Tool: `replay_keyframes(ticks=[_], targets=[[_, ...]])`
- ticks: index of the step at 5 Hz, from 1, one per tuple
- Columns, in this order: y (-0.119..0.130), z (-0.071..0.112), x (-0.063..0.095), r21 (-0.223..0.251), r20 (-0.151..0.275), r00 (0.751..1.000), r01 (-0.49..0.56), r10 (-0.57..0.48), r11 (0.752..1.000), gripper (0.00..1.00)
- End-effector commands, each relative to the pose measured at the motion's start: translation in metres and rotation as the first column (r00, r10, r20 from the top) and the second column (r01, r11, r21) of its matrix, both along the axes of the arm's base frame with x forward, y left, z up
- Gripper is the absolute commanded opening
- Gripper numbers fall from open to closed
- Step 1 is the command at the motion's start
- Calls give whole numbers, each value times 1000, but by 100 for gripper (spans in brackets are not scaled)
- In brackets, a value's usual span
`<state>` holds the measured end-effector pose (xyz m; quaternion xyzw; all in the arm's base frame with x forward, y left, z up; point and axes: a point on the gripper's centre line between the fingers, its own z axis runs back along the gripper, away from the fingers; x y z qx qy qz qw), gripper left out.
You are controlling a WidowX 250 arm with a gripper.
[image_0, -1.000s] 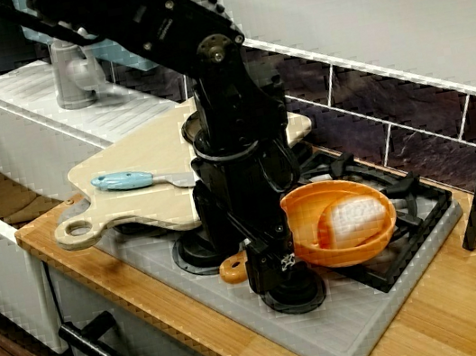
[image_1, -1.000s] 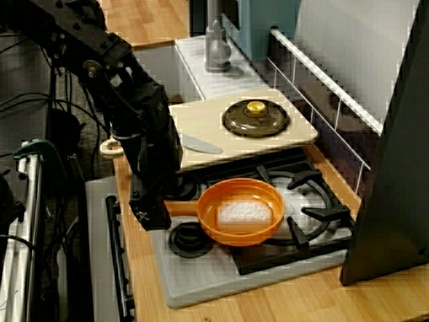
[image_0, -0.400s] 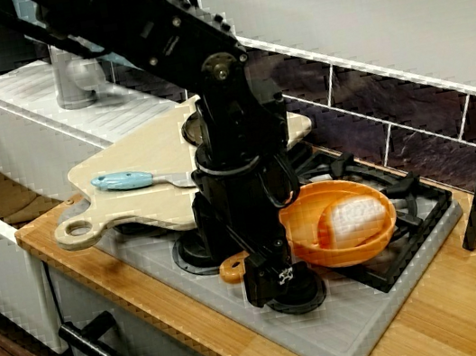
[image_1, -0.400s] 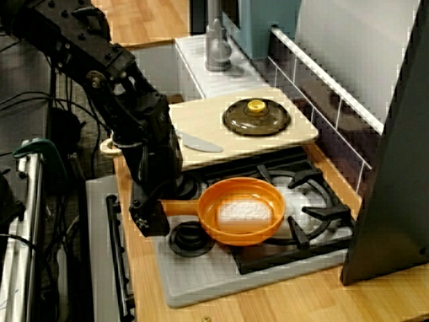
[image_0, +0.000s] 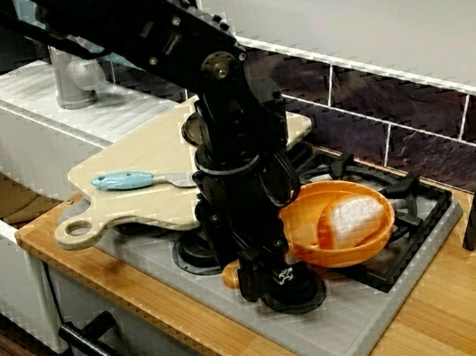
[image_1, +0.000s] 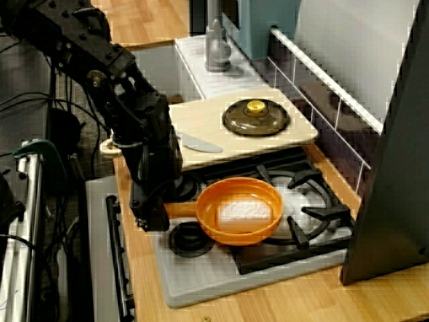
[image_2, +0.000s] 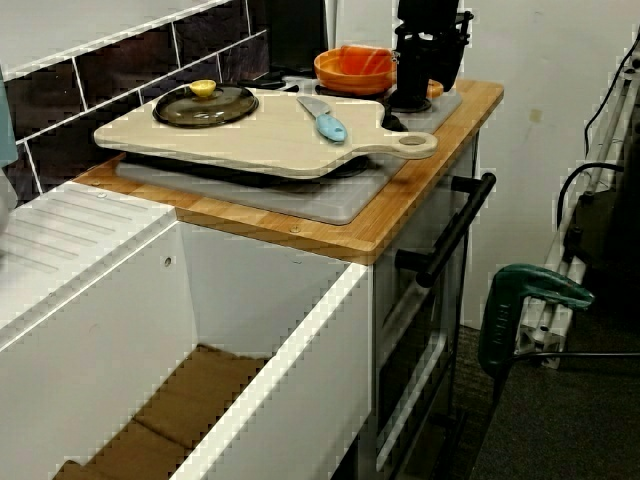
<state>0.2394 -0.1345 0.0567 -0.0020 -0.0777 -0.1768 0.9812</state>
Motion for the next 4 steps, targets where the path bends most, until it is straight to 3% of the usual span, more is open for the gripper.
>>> replay_keyframes(ticks=[1,4], targets=[[-1,8,-4,-11,39,999,23,-23,1000,0],[4,31,7,-53,63,998,17,-13,998,0]])
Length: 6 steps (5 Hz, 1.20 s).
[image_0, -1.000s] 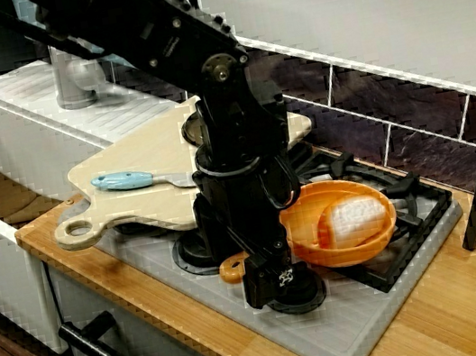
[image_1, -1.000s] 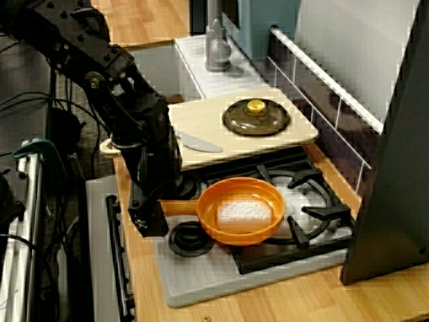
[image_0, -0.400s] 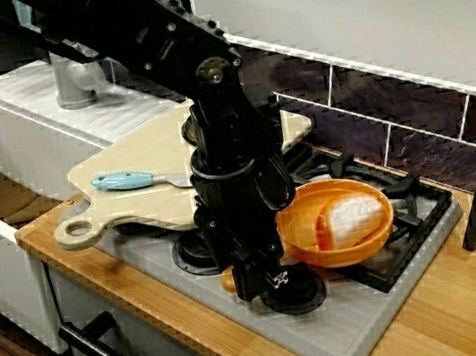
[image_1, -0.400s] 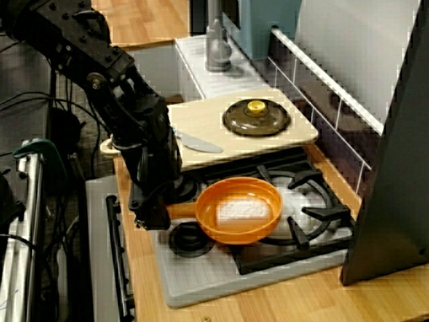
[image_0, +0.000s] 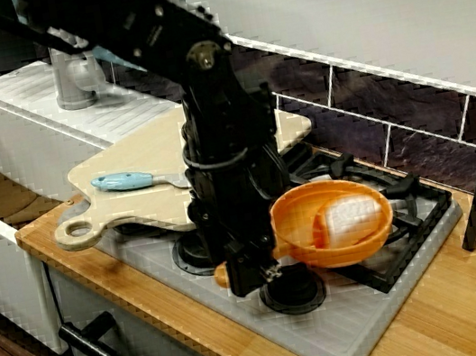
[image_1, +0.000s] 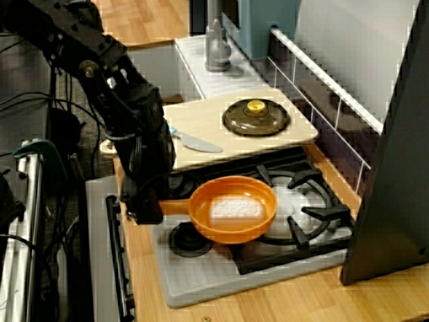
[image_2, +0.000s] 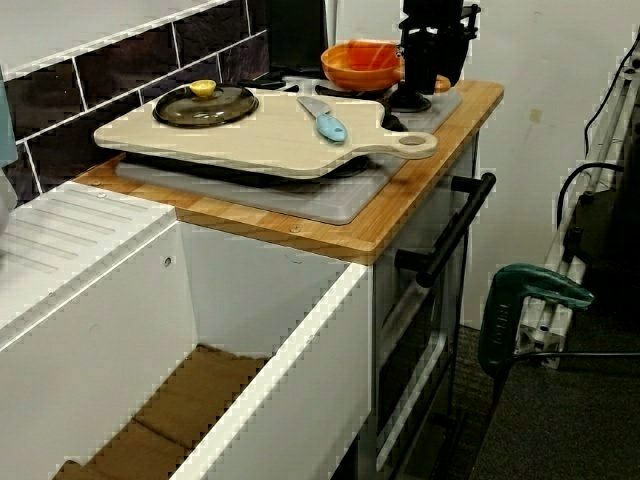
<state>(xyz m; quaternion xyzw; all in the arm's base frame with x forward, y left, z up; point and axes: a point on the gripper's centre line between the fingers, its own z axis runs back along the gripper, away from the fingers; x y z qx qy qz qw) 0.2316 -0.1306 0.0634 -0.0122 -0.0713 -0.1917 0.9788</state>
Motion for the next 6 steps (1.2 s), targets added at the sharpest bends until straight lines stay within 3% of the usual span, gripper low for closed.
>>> replay_keyframes(ticks=[1,6], targets=[[3,29,22,-49,82,996,-26,30,998,0],[21,24,59,-33,100,990,-93,96,995,0]])
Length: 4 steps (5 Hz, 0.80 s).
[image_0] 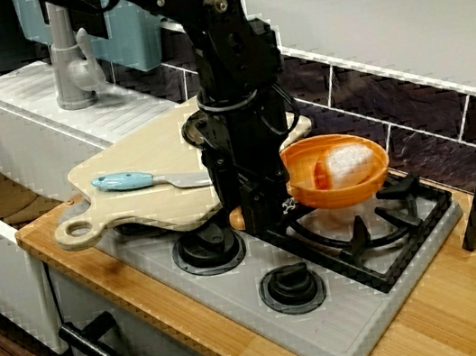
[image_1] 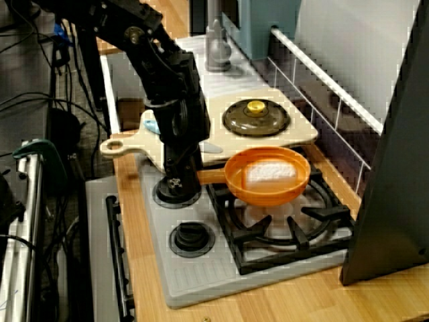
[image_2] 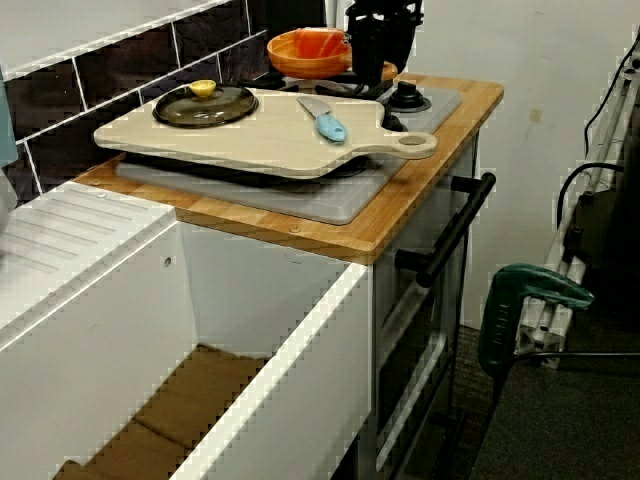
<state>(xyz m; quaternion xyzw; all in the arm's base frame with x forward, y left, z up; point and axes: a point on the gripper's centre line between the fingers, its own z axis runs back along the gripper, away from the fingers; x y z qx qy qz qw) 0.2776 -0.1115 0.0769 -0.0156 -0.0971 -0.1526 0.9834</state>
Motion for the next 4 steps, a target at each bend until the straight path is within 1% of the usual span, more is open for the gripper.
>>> replay_keyframes(ticks=[1,3,4], targets=[[2,6,16,3,50,999,-17,17,1000,0],[-4,0,13,11,46,999,-14,14,1000,0],[-5,-1,13,6,41,999,-16,16,1000,0]])
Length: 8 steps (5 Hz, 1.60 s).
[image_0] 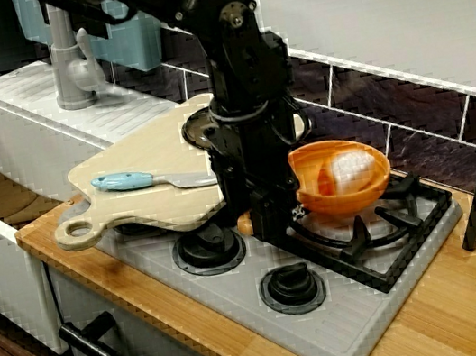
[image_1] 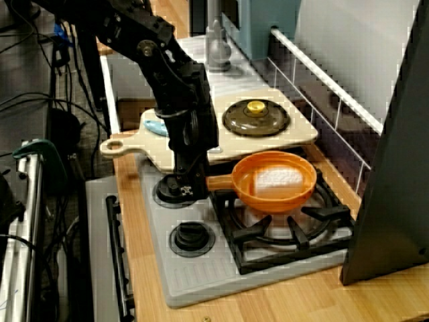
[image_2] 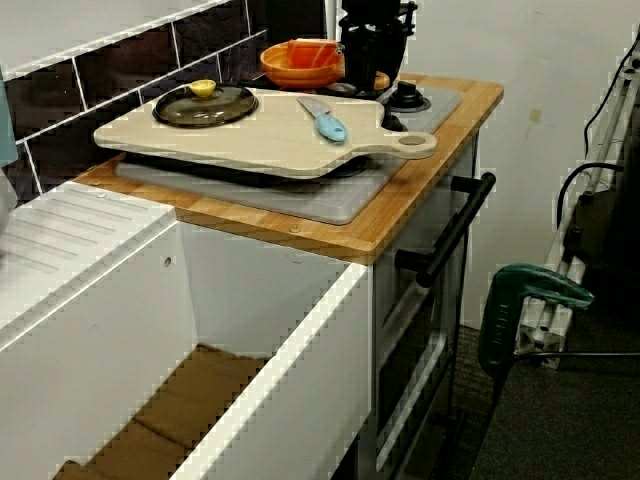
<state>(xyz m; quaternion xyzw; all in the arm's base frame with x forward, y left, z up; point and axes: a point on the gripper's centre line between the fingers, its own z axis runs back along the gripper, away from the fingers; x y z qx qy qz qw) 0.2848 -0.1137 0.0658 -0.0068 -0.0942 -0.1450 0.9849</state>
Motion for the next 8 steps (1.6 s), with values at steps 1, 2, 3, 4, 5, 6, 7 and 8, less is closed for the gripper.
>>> replay_keyframes(ticks=[1,2,3,4,5,6,7,8], targets=[[-3,12,7,0,40,999,4,-4,1000,100],[-1,15,5,-5,46,999,-2,2,1000,100],[0,18,2,-13,47,999,-9,10,1000,100],[5,28,-1,-43,50,999,-14,16,999,100],[10,40,-5,-92,60,998,5,1,996,100],[13,49,-8,-103,76,997,17,-9,995,100],[23,59,-7,-75,117,993,32,-23,997,100],[37,68,8,-15,127,989,74,-72,997,100]])
